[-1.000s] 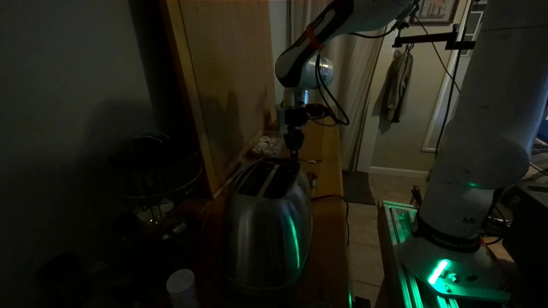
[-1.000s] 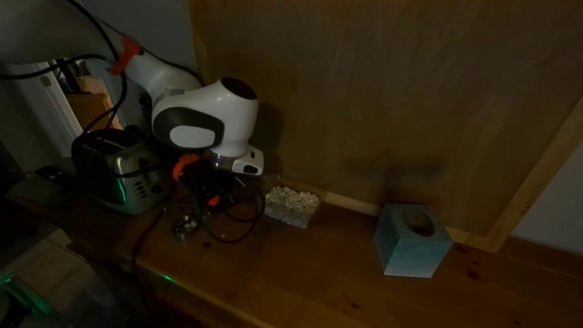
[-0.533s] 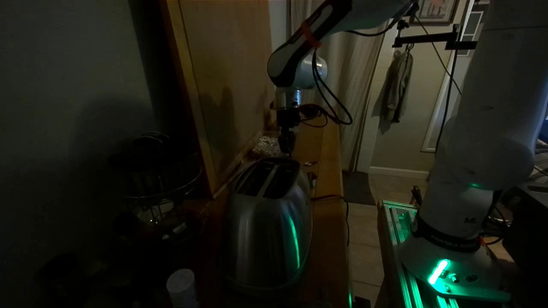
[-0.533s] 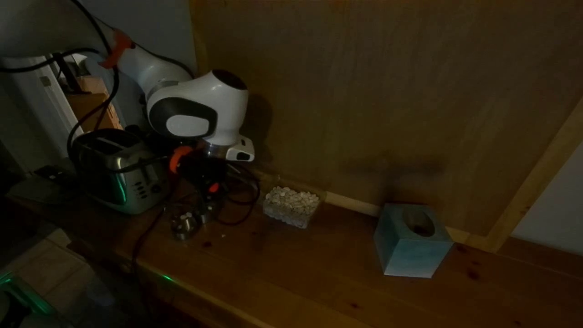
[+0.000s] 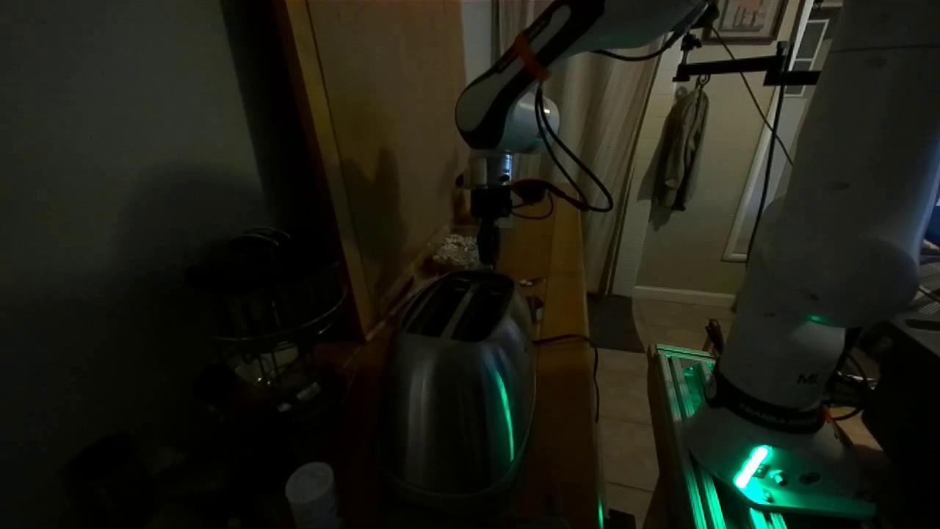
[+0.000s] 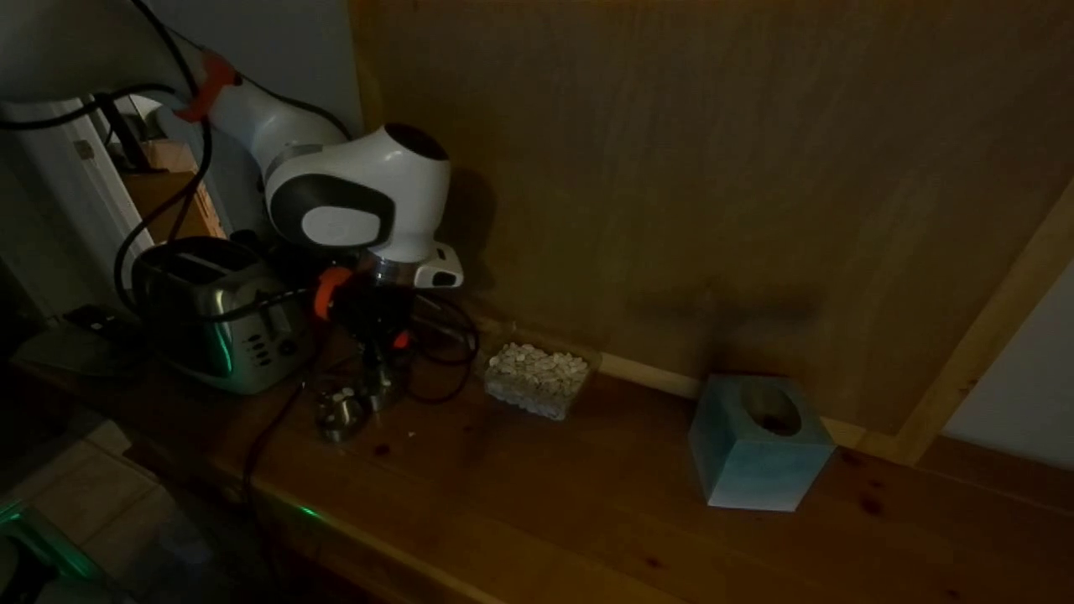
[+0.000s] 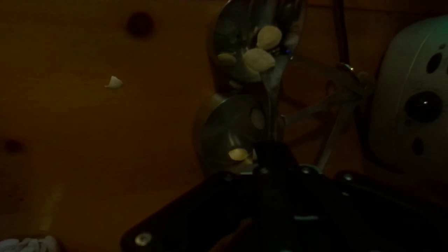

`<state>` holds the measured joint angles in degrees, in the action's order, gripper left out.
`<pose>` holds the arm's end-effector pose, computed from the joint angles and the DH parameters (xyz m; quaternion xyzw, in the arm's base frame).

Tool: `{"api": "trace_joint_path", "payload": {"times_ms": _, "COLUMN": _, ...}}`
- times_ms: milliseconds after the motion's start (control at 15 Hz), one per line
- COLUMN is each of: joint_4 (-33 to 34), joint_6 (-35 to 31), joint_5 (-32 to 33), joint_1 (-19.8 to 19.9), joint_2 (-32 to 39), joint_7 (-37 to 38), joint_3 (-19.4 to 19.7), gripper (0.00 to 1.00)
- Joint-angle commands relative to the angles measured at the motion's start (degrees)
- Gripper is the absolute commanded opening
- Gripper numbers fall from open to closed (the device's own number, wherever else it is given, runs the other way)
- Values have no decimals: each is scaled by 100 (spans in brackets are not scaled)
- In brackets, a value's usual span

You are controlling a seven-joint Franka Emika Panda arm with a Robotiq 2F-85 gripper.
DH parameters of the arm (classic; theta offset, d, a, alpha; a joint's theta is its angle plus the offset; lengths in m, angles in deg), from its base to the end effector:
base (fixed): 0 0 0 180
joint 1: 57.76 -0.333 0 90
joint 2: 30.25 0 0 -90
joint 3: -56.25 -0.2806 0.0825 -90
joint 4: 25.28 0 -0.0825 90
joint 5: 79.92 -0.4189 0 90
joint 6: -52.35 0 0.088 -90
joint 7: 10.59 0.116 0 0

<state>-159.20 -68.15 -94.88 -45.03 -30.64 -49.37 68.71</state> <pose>0.4604 -0.2006 0.2539 -0.9873 -0.0388 0.0401 0.1484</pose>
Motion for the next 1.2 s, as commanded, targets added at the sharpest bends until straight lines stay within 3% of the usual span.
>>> {"api": "trace_joint_path", "payload": {"times_ms": 0, "joint_4": 8, "joint_6": 10, "joint_5": 4, "joint_1": -9, "joint_2": 1, "joint_7": 4, "joint_3": 11, "gripper": 9}}
{"api": "trace_joint_path", "payload": {"times_ms": 67, "joint_4": 8, "joint_6": 10, "joint_5": 5, "joint_1": -9, "joint_2": 1, "joint_7": 4, "joint_3": 11, "gripper": 2}}
{"api": "trace_joint_path", "payload": {"times_ms": 600, "joint_4": -105, "joint_6": -109, "joint_5": -287, "joint_1": -168, "joint_2": -318, "joint_7": -736, "joint_3": -86, "gripper": 2}}
{"api": "trace_joint_path", "payload": {"times_ms": 1133, "joint_4": -142, "joint_6": -118, "joint_5": -1312, "joint_1": -288, "joint_2": -362, "joint_7": -2060, "joint_3": -67, "gripper": 2}}
